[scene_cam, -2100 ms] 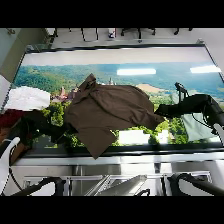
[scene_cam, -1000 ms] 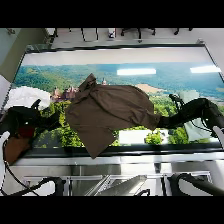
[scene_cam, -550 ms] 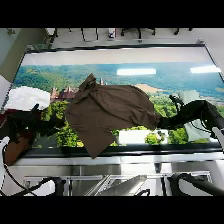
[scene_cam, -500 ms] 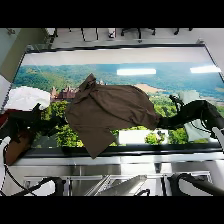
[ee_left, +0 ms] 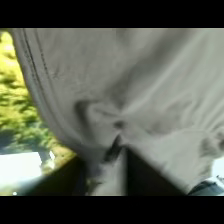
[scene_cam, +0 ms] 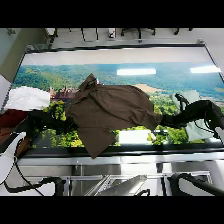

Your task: Fold the shirts.

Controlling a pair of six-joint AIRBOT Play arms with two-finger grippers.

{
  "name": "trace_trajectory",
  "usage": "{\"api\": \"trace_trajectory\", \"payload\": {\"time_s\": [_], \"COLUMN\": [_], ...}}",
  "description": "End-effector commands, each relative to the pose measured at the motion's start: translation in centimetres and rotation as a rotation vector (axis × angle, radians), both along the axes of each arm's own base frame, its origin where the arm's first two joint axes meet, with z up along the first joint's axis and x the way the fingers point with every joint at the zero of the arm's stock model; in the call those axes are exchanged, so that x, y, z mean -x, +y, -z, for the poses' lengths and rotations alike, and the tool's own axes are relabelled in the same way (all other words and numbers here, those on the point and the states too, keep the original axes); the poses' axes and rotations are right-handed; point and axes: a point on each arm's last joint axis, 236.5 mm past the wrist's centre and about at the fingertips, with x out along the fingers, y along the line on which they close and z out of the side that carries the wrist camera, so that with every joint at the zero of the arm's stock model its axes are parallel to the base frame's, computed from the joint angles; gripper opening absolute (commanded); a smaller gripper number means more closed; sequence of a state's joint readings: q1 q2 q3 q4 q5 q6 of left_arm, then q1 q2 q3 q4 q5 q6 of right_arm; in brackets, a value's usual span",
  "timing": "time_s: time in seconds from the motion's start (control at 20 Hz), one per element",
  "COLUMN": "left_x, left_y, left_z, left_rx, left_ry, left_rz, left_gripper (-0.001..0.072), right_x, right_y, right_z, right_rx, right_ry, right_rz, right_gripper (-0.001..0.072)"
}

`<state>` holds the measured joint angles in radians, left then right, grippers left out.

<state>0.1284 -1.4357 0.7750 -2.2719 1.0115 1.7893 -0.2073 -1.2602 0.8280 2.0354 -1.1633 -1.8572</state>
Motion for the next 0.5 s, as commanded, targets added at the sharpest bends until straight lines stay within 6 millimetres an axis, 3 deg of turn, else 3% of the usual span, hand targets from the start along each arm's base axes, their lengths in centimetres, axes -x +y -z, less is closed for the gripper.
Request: {"api": "trace_trajectory", "payload": {"time_s": [0.0, 0.15, 0.35, 0.45], "left_x": [-0.3, -2.0, -3.0, -2.9], "left_y": [-0.7, -0.7, 0.9, 1.6], "left_z": [0.7, -1.4, -4.5, -5.0], "left_rx": [0.003, 0.005, -0.023, -0.006], "left_ry": [0.015, -0.042, -0.084, -0.069], "left_rz": [0.015, 0.030, 0.053, 0.042], "left_gripper": [0.0011, 0.0012, 0.0012, 0.0012], "right_x": [-0.9, -2.1, -4.7, -5.5], "right_y": [-3.3, -5.1, -3.4, -3.0], "right_z": [0.2, 1.0, 2.0, 2.9], "right_rx": [0.006, -0.017, -0.132, -0.149], "right_ry": [-0.016, -0.038, -0.093, -0.076], "right_rz": [0.125, 0.213, 0.227, 0.214], "right_gripper": [0.0391, 0.0391, 0.0391, 0.0390]}}
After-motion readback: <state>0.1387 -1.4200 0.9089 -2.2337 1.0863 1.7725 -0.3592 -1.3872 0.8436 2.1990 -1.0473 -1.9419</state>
